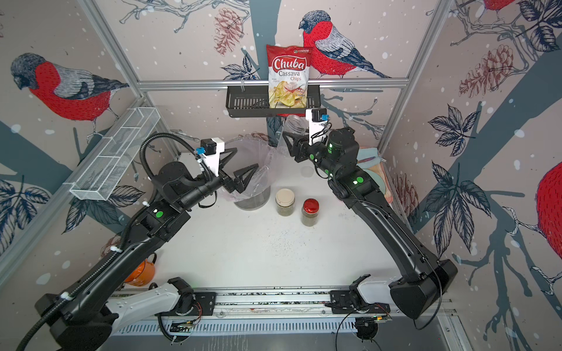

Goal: Empty moldy mung beans from jars
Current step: Place the jar at the center of the board.

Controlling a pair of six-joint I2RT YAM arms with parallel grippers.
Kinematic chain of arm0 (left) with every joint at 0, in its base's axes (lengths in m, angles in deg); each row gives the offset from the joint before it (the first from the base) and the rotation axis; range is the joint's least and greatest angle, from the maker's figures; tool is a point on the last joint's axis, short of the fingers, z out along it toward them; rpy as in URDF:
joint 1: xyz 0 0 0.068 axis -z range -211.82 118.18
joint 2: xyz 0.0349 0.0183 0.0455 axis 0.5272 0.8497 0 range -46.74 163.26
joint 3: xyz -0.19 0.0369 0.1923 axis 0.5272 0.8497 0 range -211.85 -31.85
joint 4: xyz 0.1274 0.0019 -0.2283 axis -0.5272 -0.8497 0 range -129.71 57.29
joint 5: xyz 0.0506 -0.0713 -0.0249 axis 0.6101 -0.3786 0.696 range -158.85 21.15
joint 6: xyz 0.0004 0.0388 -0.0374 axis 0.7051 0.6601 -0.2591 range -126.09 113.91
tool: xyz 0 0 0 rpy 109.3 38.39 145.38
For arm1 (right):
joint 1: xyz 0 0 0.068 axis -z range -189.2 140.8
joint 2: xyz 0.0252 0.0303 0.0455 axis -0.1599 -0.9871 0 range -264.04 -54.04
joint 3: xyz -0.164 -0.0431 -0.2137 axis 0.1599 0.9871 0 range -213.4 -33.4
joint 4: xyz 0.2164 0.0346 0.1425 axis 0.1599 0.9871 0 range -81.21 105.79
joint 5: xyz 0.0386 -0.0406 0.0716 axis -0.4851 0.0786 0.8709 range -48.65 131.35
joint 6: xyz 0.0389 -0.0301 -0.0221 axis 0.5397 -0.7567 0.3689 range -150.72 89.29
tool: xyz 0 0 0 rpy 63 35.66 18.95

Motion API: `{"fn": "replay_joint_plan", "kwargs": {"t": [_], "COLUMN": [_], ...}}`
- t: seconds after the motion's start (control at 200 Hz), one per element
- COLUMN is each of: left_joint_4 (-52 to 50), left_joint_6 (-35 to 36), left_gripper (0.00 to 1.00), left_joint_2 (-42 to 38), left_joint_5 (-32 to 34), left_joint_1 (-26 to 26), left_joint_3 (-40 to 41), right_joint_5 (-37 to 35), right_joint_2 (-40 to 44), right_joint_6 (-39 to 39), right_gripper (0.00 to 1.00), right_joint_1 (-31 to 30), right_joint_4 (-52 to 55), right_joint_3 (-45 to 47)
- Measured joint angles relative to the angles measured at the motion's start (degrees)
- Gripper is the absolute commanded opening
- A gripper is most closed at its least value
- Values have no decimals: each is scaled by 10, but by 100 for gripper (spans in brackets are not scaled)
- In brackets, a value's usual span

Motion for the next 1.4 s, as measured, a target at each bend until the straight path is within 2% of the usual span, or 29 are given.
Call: {"fn": "replay_joint_plan", "kwargs": {"t": [0.145,0.245,0.395,0.615,0.82,1.076,1.281,1.401], "left_joint_4": [-27,-23,-8,-8,-5,21,49,57], "left_joint_6": [-9,-6,22,37,61,95,108,111], "left_gripper": [99,99,99,99,99,99,99,99], "left_joint_2": [-28,-77,-138,-149,-146,-146,-138,-134], "left_joint_5": [56,87,149,229,259,282,298,309], "left_joint_1": [0,0,0,0,0,-1,-1,-6], "left_joint_3": [1,35,92,117,156,207,228,236], "right_joint_5": [-113,-193,-270,-344,-386,-384,-335,-319], "right_joint_2": [-39,-74,-125,-207,-304,-405,-483,-545], "right_joint_6": [-26,-42,-49,-22,-6,25,42,42], "right_gripper": [38,38,39,38,38,38,38,38], "right_joint_1": [11,20,49,87,116,147,164,173], "right_joint_4": [4,5,2,-28,-56,-85,-95,-83], "right_joint_3": [-12,-11,-1,8,-13,-49,-114,-187]}}
